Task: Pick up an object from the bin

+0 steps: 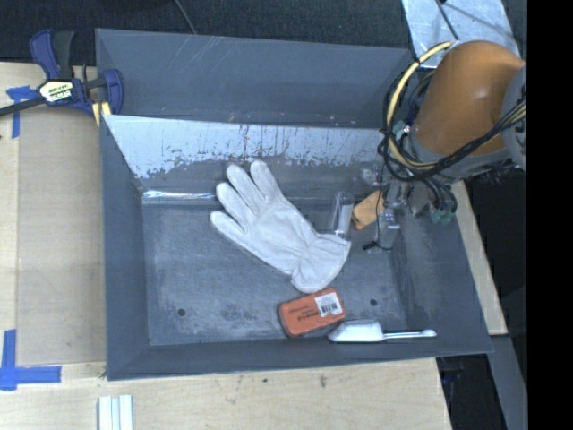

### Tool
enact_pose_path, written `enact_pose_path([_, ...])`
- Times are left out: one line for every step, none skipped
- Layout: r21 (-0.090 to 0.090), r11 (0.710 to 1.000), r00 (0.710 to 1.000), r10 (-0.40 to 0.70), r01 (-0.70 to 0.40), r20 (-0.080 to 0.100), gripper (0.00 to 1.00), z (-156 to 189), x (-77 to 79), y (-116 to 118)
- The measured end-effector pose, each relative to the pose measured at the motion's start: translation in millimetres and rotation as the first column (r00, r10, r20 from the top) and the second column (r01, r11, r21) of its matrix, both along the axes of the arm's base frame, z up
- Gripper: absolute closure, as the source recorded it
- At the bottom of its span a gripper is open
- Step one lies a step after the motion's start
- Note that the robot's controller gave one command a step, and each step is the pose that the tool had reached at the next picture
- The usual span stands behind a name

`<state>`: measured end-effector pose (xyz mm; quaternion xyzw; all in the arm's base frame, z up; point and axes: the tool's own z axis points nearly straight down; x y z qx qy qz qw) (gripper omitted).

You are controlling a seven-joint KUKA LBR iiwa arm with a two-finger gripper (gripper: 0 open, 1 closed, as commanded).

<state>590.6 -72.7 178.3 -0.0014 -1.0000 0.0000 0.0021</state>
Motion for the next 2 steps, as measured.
enact_pose_path([-0.001, 1.0, 1.0, 0.002, -0.002, 0.008, 0.0, 5.1, 1.4, 0.3])
enact_pose_path([0.0, 1.0, 1.0, -0.029, 0.029, 0.012, 0.0, -66.2, -15.7, 38.6])
